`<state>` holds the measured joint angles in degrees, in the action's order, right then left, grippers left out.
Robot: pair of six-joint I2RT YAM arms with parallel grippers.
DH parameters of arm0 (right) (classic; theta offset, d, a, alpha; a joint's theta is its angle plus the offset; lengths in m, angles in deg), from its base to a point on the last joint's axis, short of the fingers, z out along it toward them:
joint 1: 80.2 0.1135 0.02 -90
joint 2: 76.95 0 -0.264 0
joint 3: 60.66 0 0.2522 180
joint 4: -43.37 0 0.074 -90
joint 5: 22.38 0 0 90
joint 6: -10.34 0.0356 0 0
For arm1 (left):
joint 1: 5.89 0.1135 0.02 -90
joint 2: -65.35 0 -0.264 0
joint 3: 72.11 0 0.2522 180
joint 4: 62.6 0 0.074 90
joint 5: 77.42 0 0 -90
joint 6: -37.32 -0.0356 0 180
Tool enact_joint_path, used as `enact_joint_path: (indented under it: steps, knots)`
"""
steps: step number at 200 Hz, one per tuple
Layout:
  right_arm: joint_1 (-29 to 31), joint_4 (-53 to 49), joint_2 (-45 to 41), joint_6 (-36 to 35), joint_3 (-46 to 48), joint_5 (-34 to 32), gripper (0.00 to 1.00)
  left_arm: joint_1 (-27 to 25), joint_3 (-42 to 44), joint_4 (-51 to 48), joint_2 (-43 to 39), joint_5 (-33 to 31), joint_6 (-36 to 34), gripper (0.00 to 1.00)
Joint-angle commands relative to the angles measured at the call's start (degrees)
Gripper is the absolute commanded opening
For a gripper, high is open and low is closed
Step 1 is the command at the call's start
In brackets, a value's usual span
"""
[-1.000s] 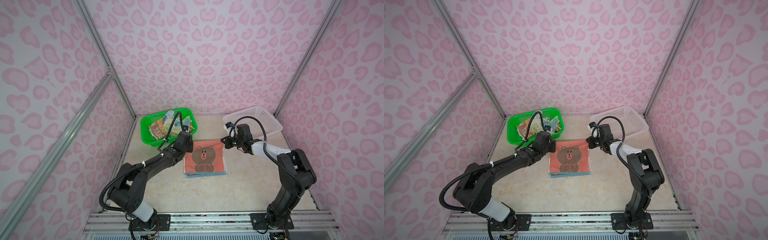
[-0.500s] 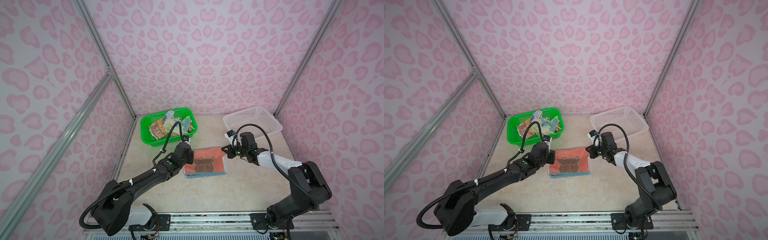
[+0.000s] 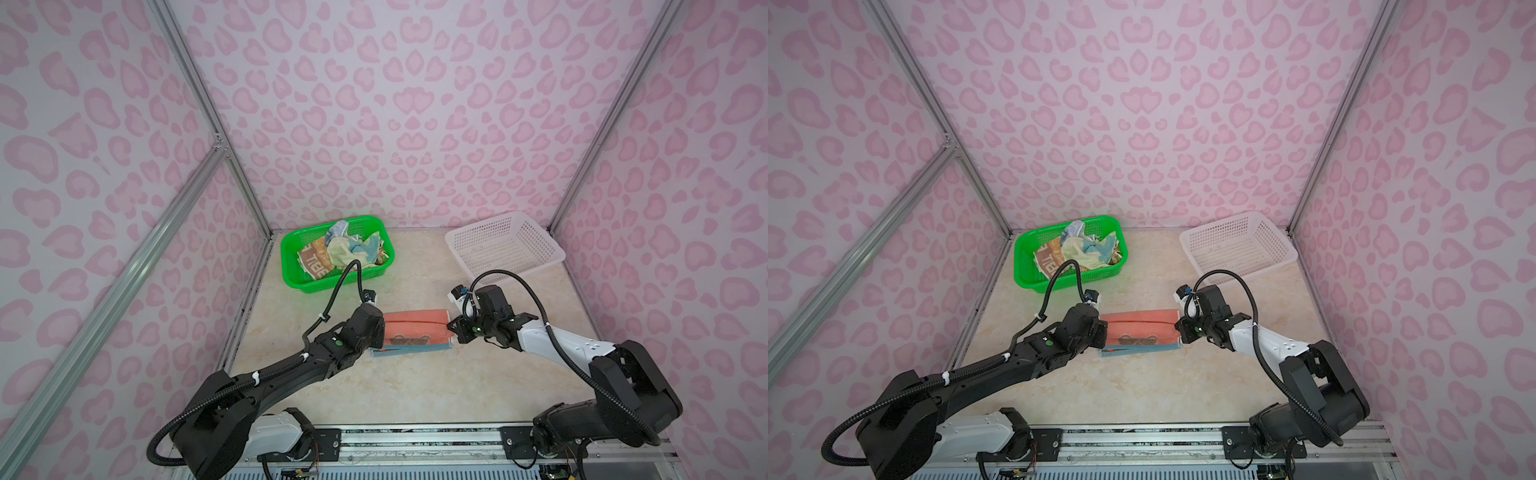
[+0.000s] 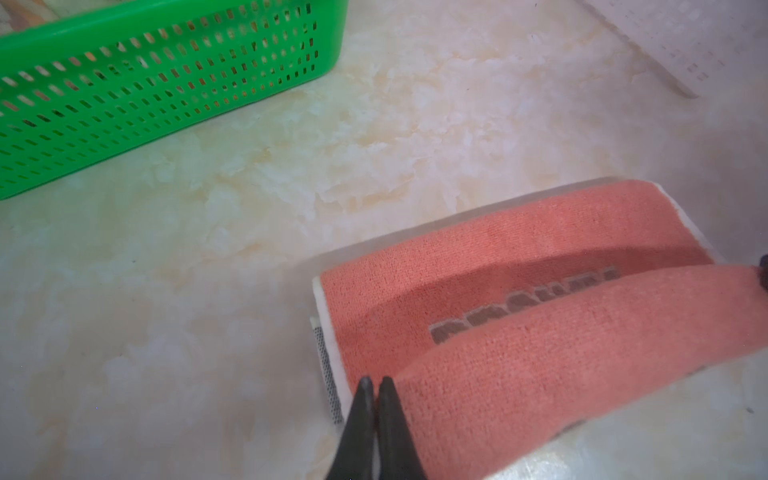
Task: Fold and stack the towels
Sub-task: 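Fold the far edge over toward the robot with both grippers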
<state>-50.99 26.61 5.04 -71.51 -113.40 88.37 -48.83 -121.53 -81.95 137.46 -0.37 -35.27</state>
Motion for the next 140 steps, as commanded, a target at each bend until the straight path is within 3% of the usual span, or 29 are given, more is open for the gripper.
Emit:
enact_joint_path:
  steps: [1, 14, 26, 34, 48, 58, 70, 81, 88, 120, 140]
  knots:
    - [0.47, -1.92, -0.08, 2.16, 1.41, -2.42, 0.0, -0.81, 1.08, -0.4, 0.23, -1.38, 2.34, 0.03]
    - [0.91, -1.71, 0.3, 3.03, 2.08, -2.14, 0.0, -1.43, 1.69, -0.13, 0.92, -1.31, 3.1, 0.03]
    - [1.42, -1.39, 0.84, 3.63, 2.49, -1.6, 0.11, -1.79, 2.06, 0.45, 2.05, -0.77, 3.84, 0.03]
    - [1.7, -1.52, 1.19, 4.06, 2.5, -1.68, 0.19, -1.98, 2.17, 0.6, 2.85, -0.76, 4.54, 0.08]
    - [1.99, -1.89, 1.23, 4.4, 2.51, -1.66, 0.3, -2.57, 2.35, 0.5, 3.85, -1.12, 5.36, 0.26]
    - [1.99, -2.33, 0.56, 4.77, 2.67, -2.13, 0.38, -2.85, 2.52, 0.6, 3.95, -1.22, 5.7, 0.46]
    - [1.99, -3.1, -0.93, 4.95, 2.73, -3.24, 0.43, -3.2, 2.85, 0.25, 3.29, -1.55, 6.03, 0.62]
    - [1.85, -4.6, -2.46, 5.13, 2.35, -4.91, 0.46, -3.29, 2.91, -0.52, 2.03, -2.2, 6.41, 0.81]
    - [1.74, -5.57, -3.45, 5.1, 2.07, -5.84, 0.47, -3.36, 2.82, -1.14, 0.91, -2.42, 6.41, 0.99]
    - [-0.22, -7.03, -7.07, 8.97, 1.53, -9.12, 0.51, -3.38, 0.92, -5.1, -4.81, -4.35, 5.8, 0.98]
    - [-0.91, -7.68, -6.69, 9.78, 0.18, -6.88, 0.51, -3.42, -1.55, -7.61, -6.84, -5.04, 6.14, 0.98]
